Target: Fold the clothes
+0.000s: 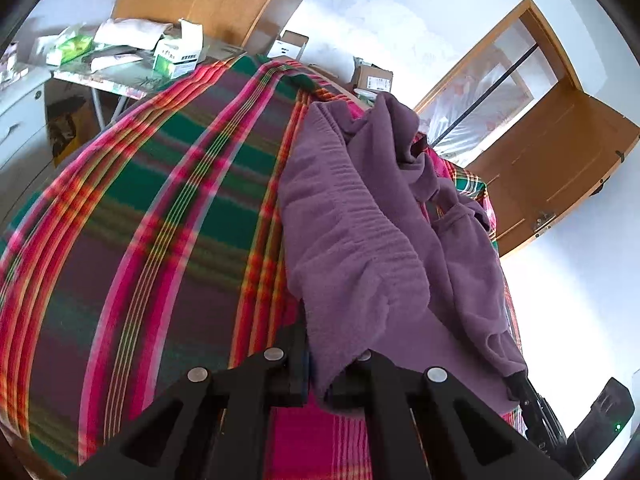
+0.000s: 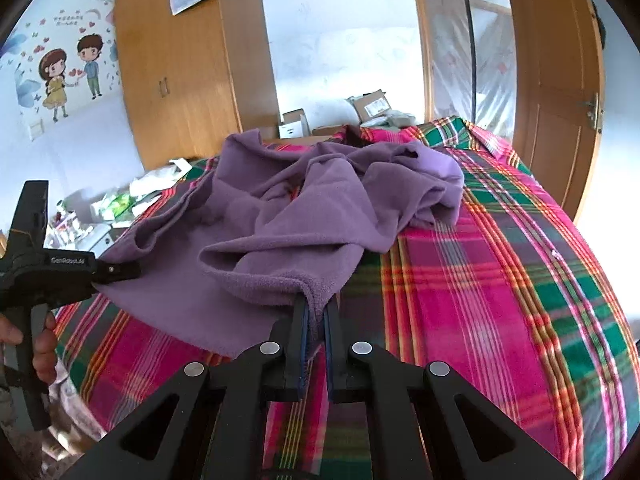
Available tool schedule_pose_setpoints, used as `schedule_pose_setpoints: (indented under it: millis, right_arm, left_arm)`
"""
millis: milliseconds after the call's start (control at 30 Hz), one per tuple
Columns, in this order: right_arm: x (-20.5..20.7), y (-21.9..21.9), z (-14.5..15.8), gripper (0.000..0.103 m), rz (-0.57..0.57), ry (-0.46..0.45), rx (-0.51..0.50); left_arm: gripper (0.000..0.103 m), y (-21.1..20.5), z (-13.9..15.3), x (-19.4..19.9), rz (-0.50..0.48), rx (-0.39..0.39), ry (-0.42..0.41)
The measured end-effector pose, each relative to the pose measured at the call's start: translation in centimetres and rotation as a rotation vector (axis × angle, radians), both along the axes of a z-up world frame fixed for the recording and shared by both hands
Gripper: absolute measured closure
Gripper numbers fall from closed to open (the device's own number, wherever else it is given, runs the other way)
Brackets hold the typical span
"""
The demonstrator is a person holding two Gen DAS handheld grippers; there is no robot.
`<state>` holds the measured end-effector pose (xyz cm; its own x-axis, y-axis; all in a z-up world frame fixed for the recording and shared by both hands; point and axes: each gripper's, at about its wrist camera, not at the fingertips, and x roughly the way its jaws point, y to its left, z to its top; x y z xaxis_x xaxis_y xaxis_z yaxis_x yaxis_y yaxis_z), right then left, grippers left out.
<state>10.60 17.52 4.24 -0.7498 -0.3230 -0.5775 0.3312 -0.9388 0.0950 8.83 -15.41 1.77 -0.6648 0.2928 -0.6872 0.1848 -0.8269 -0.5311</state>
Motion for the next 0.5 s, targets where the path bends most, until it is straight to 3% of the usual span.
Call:
schedule_pose_setpoints:
  millis: [200, 400, 500]
  right_arm:
    - [1.9, 0.4, -0.2, 0.096, -0.005, -0.008, 0.024]
    - [1.7, 0.7, -1.8, 0.096, 0.01, -0.094, 0.038]
    - [1.6, 1.0, -1.5, 0.092, 0.027, -0.107, 0.024]
  left_arm:
    - [0.098, 0.9, -0.4, 2.7, -0.008, -0.019, 0.008]
    - [0.098, 0.9, -2.1, 3.6, -0.043, -0.011, -0.04]
    - [0.091, -0.2, -2.0, 3.9, -0.046, 0.024, -0.022]
